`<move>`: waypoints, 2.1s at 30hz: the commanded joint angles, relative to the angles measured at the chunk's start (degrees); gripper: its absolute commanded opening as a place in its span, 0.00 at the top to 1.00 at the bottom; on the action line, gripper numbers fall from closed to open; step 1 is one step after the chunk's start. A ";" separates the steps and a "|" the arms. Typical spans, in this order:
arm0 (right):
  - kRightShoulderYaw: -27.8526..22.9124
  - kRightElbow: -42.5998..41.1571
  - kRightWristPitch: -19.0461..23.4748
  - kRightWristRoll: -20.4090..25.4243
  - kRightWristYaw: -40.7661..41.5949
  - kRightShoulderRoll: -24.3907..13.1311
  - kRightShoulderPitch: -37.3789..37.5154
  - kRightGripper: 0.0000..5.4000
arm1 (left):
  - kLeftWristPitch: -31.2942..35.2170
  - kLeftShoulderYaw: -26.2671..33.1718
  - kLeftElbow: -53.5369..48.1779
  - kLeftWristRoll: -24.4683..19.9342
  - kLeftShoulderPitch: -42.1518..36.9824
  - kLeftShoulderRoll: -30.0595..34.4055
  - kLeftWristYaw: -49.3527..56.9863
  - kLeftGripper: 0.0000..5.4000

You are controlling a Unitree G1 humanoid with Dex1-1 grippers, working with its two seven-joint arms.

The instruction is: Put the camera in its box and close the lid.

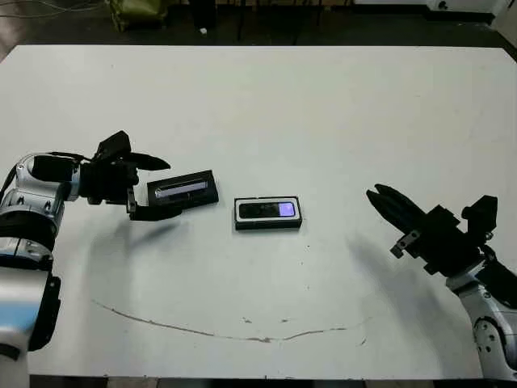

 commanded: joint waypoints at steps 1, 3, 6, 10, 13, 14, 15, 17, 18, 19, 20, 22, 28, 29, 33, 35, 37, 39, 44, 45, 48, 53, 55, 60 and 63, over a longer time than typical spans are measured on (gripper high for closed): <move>0.07 0.36 1.12 0.85 0.54 -0.48 1.09 1.00 | -0.91 -1.10 1.54 2.06 -0.89 -0.67 0.68 0.00; 0.11 0.26 1.13 0.93 0.58 -0.69 1.12 1.00 | -0.88 -1.25 1.98 2.51 -0.94 -0.81 1.11 0.00; 0.21 -0.53 1.10 0.61 0.13 -0.87 1.41 1.00 | 0.11 -1.27 2.87 2.83 -1.02 -1.09 1.47 0.00; 0.34 -1.09 1.27 1.08 0.29 -0.90 1.41 1.00 | 1.63 -1.11 3.46 2.73 -0.67 -1.36 1.30 0.00; 0.45 -0.85 1.43 0.94 0.27 -1.21 1.25 1.00 | 3.72 -0.37 4.52 1.97 -0.48 -1.60 0.66 0.00; 0.48 -0.57 1.31 0.86 0.37 -1.27 1.15 1.00 | 4.37 -0.04 4.86 1.71 -0.32 -1.63 0.75 0.00; 0.51 -0.43 1.29 0.77 0.29 -1.29 1.11 1.00 | 5.13 0.27 5.30 1.49 -0.23 -1.68 0.67 0.00; 0.48 -0.67 1.73 1.46 0.33 -1.14 1.10 1.00 | 5.98 0.57 5.77 1.46 -0.04 -1.68 0.67 0.00; 0.56 -1.18 1.83 1.30 0.04 -1.18 1.20 1.00 | 5.84 0.55 5.77 1.69 0.14 -1.60 0.93 0.00; 0.62 -1.51 2.01 1.27 -0.05 -1.29 1.24 1.00 | 5.59 0.33 5.65 2.13 0.30 -1.48 1.48 0.02; 0.64 -1.74 2.20 1.30 -0.10 -1.37 1.26 1.00 | 5.44 0.06 5.54 2.61 0.40 -1.37 2.04 0.05; 0.55 -2.16 2.87 1.71 -0.39 -1.33 1.39 1.00 | 5.51 -0.82 5.43 3.78 0.43 -1.11 2.88 0.12; 0.41 -1.52 2.49 1.66 -0.06 -1.29 1.27 1.00 | 6.68 -2.04 5.82 4.82 0.58 -0.19 2.44 0.39; 0.46 -1.59 2.66 1.47 -0.21 -1.41 1.27 1.00 | 7.38 -2.02 5.93 4.79 0.66 -0.01 2.61 0.44; 0.43 0.34 0.89 1.71 1.16 -0.89 0.77 1.00 | 9.56 -0.82 5.61 3.68 1.38 0.82 3.45 0.55; 0.52 0.71 0.97 1.41 1.17 -1.06 0.71 1.00 | 10.52 -0.39 4.97 3.07 1.49 1.19 2.68 0.56; 0.68 1.12 -0.03 0.31 1.04 -1.13 0.67 1.00 | 11.47 -0.06 4.13 2.42 1.43 1.40 1.21 0.56; 0.74 0.81 0.07 0.37 0.83 -0.97 0.68 1.00 | 11.44 0.83 1.99 1.02 1.71 1.63 -0.61 0.56; 0.92 1.73 0.01 -0.11 0.46 -0.88 0.69 1.00 | 11.39 6.49 -4.57 -5.95 3.90 1.33 -2.61 0.56; 0.97 2.09 -0.36 -0.24 0.62 -0.83 0.62 1.00 | 12.25 7.49 -6.35 -7.28 4.24 1.23 -2.30 0.56; 1.20 1.34 0.38 -0.70 0.12 -1.13 0.86 1.00 | 15.20 9.36 -13.27 -10.47 5.97 1.00 -1.05 0.56; 1.42 2.33 -1.70 -1.54 0.23 -0.78 0.87 1.00 | 19.38 10.77 -30.82 -15.68 13.01 -1.30 3.37 0.56; 1.53 3.25 -2.91 -1.77 0.55 -0.64 0.57 1.00 | 19.22 10.73 -35.98 -16.92 15.91 -3.34 6.60 0.56; 1.71 2.97 -2.81 -1.90 0.41 -1.15 0.28 1.00 | 17.99 9.00 -41.81 -16.74 19.67 -6.90 12.83 0.56; 1.69 2.37 -2.58 -1.39 0.78 -1.08 0.31 1.00 | 16.87 7.02 -41.84 -15.69 20.13 -7.84 14.03 0.56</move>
